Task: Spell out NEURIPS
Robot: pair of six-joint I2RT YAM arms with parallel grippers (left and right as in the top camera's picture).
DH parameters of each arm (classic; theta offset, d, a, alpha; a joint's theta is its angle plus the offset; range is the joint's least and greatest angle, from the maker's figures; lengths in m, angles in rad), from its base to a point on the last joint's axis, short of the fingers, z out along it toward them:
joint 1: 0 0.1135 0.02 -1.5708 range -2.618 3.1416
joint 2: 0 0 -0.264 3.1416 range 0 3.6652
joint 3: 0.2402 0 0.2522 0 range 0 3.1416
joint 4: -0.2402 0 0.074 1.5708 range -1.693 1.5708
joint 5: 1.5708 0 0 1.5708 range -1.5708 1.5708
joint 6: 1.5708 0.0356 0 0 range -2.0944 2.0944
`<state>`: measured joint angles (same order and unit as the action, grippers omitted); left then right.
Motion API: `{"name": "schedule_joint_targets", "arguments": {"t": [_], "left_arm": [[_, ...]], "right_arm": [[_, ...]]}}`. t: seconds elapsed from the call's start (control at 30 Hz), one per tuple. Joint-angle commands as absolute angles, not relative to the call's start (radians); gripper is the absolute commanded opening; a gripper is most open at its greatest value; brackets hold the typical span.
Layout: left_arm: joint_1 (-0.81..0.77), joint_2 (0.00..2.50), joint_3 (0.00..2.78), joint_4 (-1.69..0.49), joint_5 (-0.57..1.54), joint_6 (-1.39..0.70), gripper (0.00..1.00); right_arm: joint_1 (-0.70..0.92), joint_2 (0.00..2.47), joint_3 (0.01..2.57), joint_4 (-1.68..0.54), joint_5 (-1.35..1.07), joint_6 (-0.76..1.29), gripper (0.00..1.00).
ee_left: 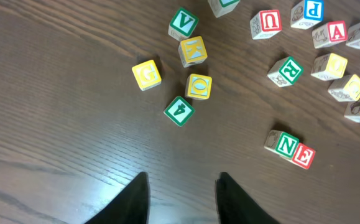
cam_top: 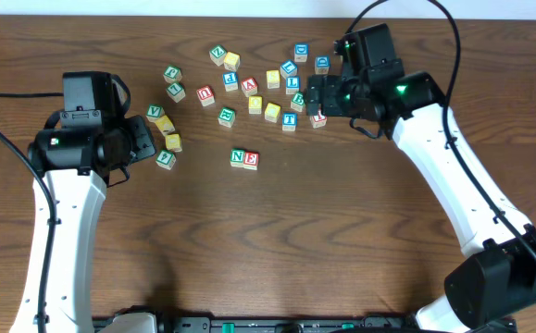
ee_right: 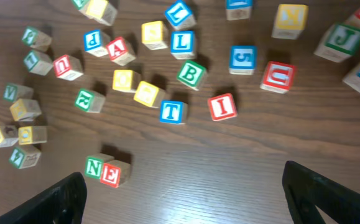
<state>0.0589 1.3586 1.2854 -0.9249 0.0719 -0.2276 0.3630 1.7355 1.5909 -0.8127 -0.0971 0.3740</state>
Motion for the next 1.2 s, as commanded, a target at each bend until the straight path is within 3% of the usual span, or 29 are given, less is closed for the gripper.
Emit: {"name": "schedule_joint_targets", "arguments": {"t": [0.0, 0.57, 1.17], "left_arm": [[0.062, 1.353, 1.309, -0.931, 0.067, -0.217, 0.39], [0.062, 1.353, 1.309, -0.926, 0.067, -0.183, 0.42], [0.062, 1.353, 1.296, -0.939, 0.067, -0.184, 0.42]], "right_arm": [[0.363, 1.720, 1.605, -0.816, -0.096, 0.319, 0.96], [0.368, 1.720, 1.605, -0.801, -0.028, 0.298, 0.88], [0.361, 1.720, 1.605, -0.816, -0.027, 0.298, 0.88]]}}
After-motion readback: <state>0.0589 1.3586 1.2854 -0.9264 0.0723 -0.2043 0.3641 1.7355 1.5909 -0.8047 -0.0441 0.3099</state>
